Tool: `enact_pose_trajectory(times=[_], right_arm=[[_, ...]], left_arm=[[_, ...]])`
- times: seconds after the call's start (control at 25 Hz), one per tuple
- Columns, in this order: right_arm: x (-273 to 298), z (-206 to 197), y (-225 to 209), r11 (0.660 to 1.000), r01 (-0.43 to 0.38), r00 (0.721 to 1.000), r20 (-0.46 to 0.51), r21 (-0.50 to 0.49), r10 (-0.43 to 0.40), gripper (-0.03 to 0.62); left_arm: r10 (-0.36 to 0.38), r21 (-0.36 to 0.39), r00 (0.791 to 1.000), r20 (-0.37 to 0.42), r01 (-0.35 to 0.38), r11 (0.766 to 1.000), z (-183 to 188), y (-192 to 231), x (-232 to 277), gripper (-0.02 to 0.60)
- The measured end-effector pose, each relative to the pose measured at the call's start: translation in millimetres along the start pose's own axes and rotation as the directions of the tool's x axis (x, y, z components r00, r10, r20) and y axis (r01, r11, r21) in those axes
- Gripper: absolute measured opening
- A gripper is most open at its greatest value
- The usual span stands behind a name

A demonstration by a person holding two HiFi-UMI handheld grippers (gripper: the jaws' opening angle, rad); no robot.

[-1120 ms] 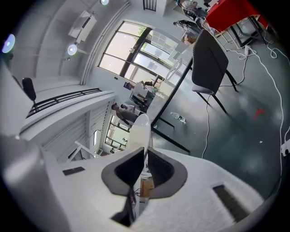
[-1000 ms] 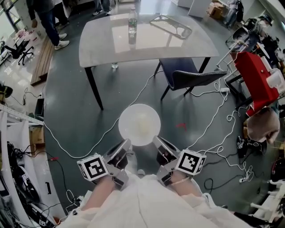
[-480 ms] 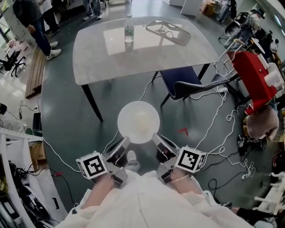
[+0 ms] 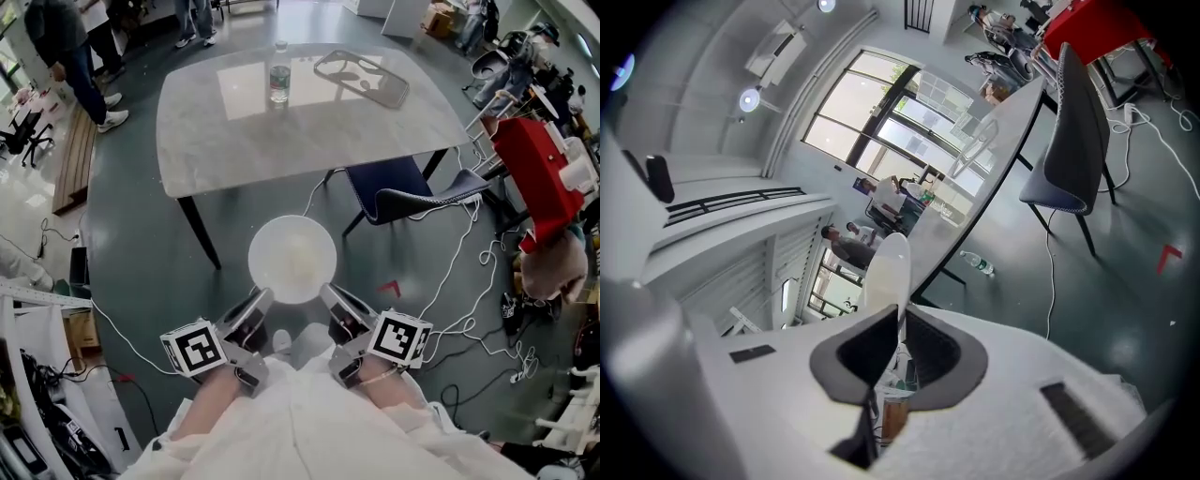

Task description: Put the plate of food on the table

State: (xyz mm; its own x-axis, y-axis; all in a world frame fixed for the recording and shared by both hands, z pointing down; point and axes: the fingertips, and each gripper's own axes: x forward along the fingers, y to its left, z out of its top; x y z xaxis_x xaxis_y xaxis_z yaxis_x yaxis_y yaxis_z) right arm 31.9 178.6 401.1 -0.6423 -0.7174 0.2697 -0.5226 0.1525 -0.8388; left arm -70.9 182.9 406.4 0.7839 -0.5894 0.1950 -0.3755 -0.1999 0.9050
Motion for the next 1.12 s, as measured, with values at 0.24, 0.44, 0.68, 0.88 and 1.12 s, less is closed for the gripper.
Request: enact_pose_trajectory(times=[0.24,0.44,0.68,0.88,1.12], right_arm=[[17,8,1,1.0,-0.003,1.0,-0.006,-0.012,0.003,0.018],[30,21,-6,1.0,-0.017,1.0,-0.015,-0.012,0.017,0.018],[60,54,-15,1.0,-0.024,0.999,-0.034,-0.015,0.024,0.018],[89,84,-25,0.999,-0.036,0.998,-0.06,-0.002,0.036,0.018],[120,128,-36,0.998,-0.054,0.994,-0.091,-0.018,0.052,0.018]], left_arm=[[0.007,0.005,1.0,-0.01,-0.007,1.0,17,7,5,0.029],[0.007,-0.011,1.0,-0.005,-0.007,1.0,27,15,19,0.029],[0.032,-0.018,0.999,0.021,-0.031,0.999,58,22,46,0.029],[0.038,-0.031,0.999,0.031,-0.037,0.999,87,32,73,0.029],[0.046,-0.043,0.997,0.056,-0.043,0.998,122,35,112,0.029]])
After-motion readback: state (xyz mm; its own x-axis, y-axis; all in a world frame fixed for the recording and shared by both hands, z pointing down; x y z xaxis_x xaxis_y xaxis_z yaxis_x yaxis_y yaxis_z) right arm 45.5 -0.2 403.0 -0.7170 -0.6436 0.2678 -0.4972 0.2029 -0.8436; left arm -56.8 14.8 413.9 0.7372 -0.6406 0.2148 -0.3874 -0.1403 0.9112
